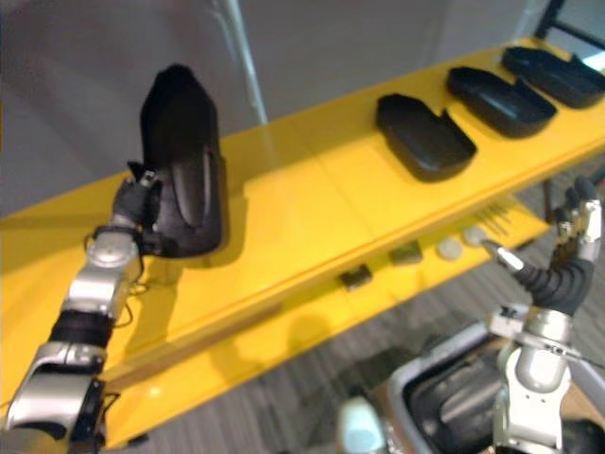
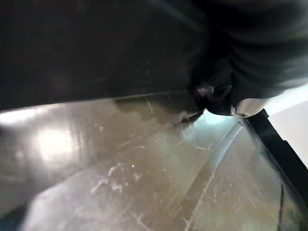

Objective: Walk over and take plastic housings, then place them on the shelf

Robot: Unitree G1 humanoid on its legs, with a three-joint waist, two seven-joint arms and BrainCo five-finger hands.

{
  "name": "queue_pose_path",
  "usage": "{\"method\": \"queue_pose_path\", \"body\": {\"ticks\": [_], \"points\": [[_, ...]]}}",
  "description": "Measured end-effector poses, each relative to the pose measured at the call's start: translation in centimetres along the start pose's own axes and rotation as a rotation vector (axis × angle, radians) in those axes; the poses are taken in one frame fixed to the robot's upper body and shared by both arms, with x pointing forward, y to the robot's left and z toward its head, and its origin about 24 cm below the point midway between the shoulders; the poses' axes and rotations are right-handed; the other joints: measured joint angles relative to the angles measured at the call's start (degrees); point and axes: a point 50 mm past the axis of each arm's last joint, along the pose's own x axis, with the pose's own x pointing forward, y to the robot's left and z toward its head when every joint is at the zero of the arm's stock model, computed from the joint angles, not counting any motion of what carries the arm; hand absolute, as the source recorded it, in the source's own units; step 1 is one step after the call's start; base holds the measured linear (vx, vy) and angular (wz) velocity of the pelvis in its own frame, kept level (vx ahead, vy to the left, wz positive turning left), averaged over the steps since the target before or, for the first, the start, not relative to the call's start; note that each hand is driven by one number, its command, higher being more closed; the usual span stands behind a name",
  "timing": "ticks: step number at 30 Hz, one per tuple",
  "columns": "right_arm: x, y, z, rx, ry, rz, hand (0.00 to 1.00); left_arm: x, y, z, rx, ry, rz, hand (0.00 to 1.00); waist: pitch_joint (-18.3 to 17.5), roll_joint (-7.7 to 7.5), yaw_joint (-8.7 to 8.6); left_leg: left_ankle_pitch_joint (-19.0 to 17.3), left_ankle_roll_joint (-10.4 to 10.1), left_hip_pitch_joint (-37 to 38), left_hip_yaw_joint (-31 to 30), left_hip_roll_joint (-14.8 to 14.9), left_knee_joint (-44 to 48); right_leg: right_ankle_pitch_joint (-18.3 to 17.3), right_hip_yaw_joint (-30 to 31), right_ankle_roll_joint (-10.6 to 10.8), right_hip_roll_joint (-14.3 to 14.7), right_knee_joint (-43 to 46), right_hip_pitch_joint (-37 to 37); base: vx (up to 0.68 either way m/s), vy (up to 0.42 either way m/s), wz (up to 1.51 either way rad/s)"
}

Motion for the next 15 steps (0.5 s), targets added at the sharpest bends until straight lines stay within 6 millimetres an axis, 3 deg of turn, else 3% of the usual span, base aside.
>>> {"method": "queue_pose_path", "body": {"ticks": [9, 15], "points": [[-0.6, -0.2, 0.3, -0.011, 0.006, 0.035, 0.00, 0.7, 0.7, 0.4, -0.211, 0.120, 0.144, 1.00, 3.9, 0.70, -3.47, -0.1, 0.1, -1.4, 3.2, -1.3, 0.4, -0.7, 3.4, 0.2, 0.3, 3.7, -4.9, -0.02, 0.005, -0.19], [-0.3, -0.5, 1.9, 0.034, -0.050, 0.046, 0.00, 0.9, 1.6, 1.3, -0.369, 0.103, 0.191, 1.00, 5.8, 2.52, -5.11, -1.0, 0.3, -3.6, 5.1, -1.4, 2.3, -1.7, 4.9, 0.3, 0.5, 6.6, -8.2, -0.02, -0.016, -0.08]]}}
